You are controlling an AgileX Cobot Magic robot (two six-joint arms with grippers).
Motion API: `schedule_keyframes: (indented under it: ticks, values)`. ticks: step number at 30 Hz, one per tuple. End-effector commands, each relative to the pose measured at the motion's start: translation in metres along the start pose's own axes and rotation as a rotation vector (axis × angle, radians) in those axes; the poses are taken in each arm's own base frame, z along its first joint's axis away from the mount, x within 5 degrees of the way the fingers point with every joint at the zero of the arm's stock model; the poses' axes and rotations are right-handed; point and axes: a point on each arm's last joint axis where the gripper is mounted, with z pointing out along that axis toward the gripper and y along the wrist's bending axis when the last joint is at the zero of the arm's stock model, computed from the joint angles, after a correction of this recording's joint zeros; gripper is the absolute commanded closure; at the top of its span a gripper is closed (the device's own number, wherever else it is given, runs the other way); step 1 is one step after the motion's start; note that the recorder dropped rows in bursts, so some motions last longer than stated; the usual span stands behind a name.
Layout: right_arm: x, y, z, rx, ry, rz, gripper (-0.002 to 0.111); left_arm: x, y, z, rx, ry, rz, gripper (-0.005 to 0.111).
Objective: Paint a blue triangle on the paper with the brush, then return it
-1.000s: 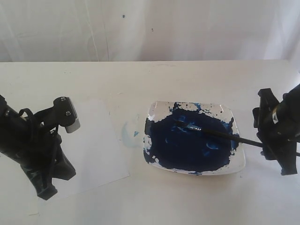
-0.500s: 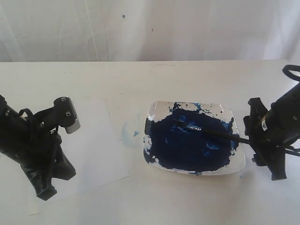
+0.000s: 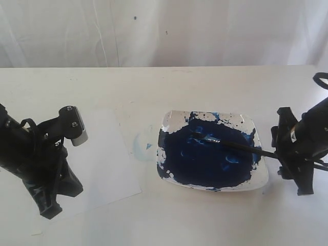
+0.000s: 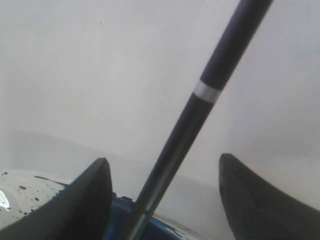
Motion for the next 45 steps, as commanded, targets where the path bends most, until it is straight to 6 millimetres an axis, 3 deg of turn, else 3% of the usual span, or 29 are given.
schedule_keyframes:
  ticks: [1, 13, 45]
  values:
    - [-0.001, -0.002, 0.006, 0.010, 0.005, 0.020, 0.050, 0.001, -0.004, 0.001, 0.028, 0.003, -0.005, 0.107]
    - [0.001, -0.005, 0.012, 0.037, 0.024, 0.099, 0.069, 0.000, -0.005, 0.001, 0.033, -0.013, 0.005, 0.107]
    - [-0.009, 0.000, 0.000, -0.001, 0.014, 0.130, 0.069, -0.001, -0.005, 0.001, 0.034, -0.024, 0.002, 0.107]
